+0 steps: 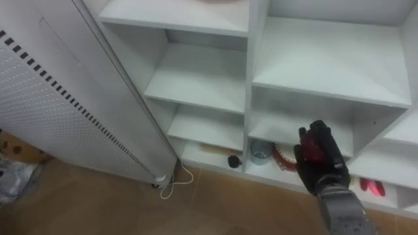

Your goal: Arrange fruit in the closet

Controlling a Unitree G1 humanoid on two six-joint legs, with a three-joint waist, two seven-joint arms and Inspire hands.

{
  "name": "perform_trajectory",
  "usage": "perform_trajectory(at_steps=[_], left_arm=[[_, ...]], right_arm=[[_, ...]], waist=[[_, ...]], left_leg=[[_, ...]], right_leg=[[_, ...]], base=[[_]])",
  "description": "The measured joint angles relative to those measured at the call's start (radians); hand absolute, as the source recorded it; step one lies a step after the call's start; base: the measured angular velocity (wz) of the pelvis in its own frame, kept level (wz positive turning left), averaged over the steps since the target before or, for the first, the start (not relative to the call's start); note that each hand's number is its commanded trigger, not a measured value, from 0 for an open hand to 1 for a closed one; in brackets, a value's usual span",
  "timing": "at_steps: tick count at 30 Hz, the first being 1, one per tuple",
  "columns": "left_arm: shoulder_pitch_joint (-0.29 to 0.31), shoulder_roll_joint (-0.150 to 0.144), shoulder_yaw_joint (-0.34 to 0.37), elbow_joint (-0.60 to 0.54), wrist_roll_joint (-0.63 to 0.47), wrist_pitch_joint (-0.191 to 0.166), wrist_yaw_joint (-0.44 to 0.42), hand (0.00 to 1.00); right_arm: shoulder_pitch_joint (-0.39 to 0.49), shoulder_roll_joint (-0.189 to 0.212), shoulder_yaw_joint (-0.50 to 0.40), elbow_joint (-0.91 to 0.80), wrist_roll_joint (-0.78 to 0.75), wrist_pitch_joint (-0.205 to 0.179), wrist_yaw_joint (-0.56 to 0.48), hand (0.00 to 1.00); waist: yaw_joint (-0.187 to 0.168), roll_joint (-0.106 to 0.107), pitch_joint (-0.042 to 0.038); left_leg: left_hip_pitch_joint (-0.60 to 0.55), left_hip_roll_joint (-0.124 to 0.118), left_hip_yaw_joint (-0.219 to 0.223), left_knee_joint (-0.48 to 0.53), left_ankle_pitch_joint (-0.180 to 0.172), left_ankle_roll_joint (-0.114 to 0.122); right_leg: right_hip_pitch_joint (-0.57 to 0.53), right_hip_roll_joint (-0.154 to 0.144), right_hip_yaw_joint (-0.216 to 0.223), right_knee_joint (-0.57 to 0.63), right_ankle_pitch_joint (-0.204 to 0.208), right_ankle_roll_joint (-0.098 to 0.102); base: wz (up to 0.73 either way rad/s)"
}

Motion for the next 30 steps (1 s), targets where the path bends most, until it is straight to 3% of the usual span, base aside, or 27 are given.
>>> perform_trajectory(at_steps=[8,10,11,12,13,22,30], left_arm=[[0.001,-0.004,0.000,-0.005,0.001,0.003,0.005,0.00],[0.002,-0.005,0.000,-0.013,0.002,0.008,0.005,0.00],[0.004,-0.004,0.002,-0.020,0.002,0.010,0.005,0.00],[0.009,-0.003,0.002,-0.027,0.002,0.011,0.005,0.00],[0.012,-0.003,0.002,-0.032,0.002,0.011,0.005,0.00],[0.080,-0.003,0.002,-0.069,0.002,0.007,0.003,0.00],[0.092,-0.003,0.001,-0.078,0.002,-0.014,0.003,0.00]], right_arm=[[-0.110,-0.050,-0.029,-0.001,-0.008,-0.035,-0.099,1.00],[-0.126,-0.072,-0.030,-0.001,-0.008,-0.040,-0.115,1.00],[-0.128,-0.086,-0.030,-0.003,-0.007,-0.042,-0.127,0.89],[-0.129,-0.095,-0.031,-0.004,-0.008,-0.046,-0.140,0.20],[-0.129,-0.097,-0.031,-0.004,-0.008,-0.051,-0.146,0.00],[-0.130,-0.106,-0.038,-0.018,-0.011,-0.105,-0.233,0.00],[-0.130,-0.106,-0.038,-0.086,-0.020,-0.136,-0.297,0.00]], waist=[[0.008,0.012,-0.0039],[0.014,0.025,-0.0046],[0.021,0.027,-0.0061],[0.026,0.029,-0.0071],[0.027,0.029,-0.0072],[0.035,0.031,-0.0083],[0.044,0.034,-0.0104]], left_leg=[[-0.029,0.002,0.010,0.033,-0.010,0.007],[-0.033,0.000,0.011,0.047,-0.013,0.010],[-0.033,-0.003,0.014,0.053,-0.015,0.012],[-0.033,-0.006,0.018,0.057,-0.017,0.012],[-0.033,-0.007,0.020,0.060,-0.018,0.013],[-0.036,-0.004,0.040,0.080,-0.026,0.013],[-0.036,0.000,0.041,0.096,-0.027,0.014]], right_leg=[[-0.037,-0.008,0.005,0.039,-0.002,-0.002],[-0.041,-0.017,0.004,0.054,-0.008,-0.004],[-0.046,-0.021,0.008,0.066,-0.012,-0.004],[-0.051,-0.026,0.013,0.077,-0.017,-0.003],[-0.054,-0.030,0.015,0.085,-0.020,-0.005],[-0.076,-0.037,0.033,0.118,-0.025,-0.010],[-0.071,-0.035,0.033,0.121,-0.025,-0.010]], base=[[0.00],[0.02],[0.04],[0.00],[0.00],[-0.02],[0.00]])
